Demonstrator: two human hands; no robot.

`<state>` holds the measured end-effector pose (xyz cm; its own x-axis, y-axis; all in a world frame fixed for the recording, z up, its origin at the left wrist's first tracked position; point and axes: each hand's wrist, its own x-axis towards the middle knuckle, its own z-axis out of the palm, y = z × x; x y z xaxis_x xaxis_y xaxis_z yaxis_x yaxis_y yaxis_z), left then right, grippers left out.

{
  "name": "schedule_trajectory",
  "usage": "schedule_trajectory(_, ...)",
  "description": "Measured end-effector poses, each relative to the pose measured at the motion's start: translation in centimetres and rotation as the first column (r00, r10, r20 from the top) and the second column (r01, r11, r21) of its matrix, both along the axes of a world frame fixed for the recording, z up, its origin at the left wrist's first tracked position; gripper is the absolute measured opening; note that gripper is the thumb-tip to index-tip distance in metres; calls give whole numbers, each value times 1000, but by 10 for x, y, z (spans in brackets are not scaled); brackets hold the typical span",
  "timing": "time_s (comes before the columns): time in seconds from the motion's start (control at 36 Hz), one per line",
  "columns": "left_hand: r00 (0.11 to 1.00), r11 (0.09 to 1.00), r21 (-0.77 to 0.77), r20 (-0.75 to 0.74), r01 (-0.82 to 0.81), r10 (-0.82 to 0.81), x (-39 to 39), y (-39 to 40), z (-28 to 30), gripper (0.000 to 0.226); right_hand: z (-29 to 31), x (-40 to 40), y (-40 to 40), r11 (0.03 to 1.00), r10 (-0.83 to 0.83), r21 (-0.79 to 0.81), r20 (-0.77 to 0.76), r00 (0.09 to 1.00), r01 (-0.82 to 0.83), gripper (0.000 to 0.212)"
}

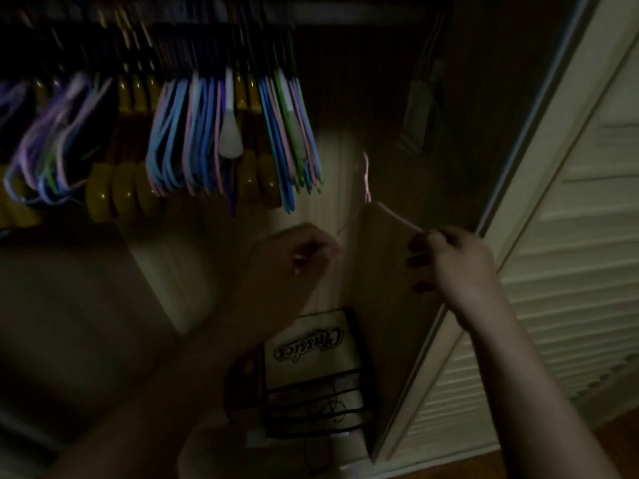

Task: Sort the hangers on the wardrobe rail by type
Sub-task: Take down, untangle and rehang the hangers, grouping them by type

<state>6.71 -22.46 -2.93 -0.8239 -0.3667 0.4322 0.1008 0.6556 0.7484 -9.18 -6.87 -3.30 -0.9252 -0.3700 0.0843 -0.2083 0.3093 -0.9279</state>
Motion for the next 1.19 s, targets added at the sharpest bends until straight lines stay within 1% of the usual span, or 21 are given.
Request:
schedule_trajectory(0.03,998,1000,-25,-64,-13,11,1,-1,16,17,13,0,2,1000,-2,-16,-38,999,1,23)
schedule_trajectory(0.08,989,995,-88,-143,-49,36,-1,-6,41,14,36,2,5,999,-3,-42,-107,994,-1,23)
schedule_trajectory(0.14,977,968,-221,-200,-118,74,-6,-14,61,13,53,5,7,998,-5,-59,-164,987,-4,23)
schedule_trajectory(0.19,961,908,-363,-246,-209,123,-11,-23,79,13,66,8,10,997,-21,-78,-200,980,6,23)
schedule_trajectory(0.25,948,828,-483,-272,-285,168,-16,-34,96,18,75,10,11,995,-44,-102,-239,970,20,24)
schedule_trajectory(0.31,938,755,-564,-275,-336,211,-20,-42,111,23,82,13,12,992,-64,-121,-277,959,32,24)
schedule_trajectory(0.36,929,707,-603,-244,-370,278,-24,-48,124,19,85,12,10,991,-83,-130,-304,949,45,24)
schedule_trajectory(0.47,904,691,-600,-146,-404,402,-29,-59,136,22,92,7,0,986,-130,-148,-379,916,79,25)
schedule_trajectory(0.67,880,688,-590,-87,-423,467,-28,-75,135,22,111,-15,-31,982,-164,-159,-465,870,100,21)
schedule_trajectory(0.75,872,685,-584,-83,-436,483,-28,-77,132,21,113,-29,-50,985,-155,-138,-443,883,104,23)
schedule_trajectory(0.83,871,683,-583,-89,-439,484,-25,-79,129,18,107,-44,-63,994,-114,-45,-427,897,104,27)
schedule_trajectory(0.92,876,697,-574,-80,-430,475,-22,-83,125,19,98,-48,-65,990,-97,45,-448,889,131,24)
schedule_trajectory(1.0,875,702,-562,-88,-438,475,-19,-87,121,18,95,-45,-60,973,-80,136,-552,830,185,17)
schedule_trajectory(1.03,874,701,-560,-91,-442,478,-18,-87,121,17,96,-45,-57,957,-59,193,-600,798,216,15)
schedule_trajectory(1.08,874,702,-560,-88,-440,477,-16,-88,120,16,100,-45,-52,894,2,333,-673,740,301,14)
schedule_trajectory(1.14,877,704,-561,-88,-436,473,-17,-90,120,16,107,-44,-48,819,50,424,-724,688,387,25)
schedule_trajectory(1.19,877,705,-560,-90,-436,472,-17,-91,120,16,112,-43,-46,768,99,460,-772,628,445,44)
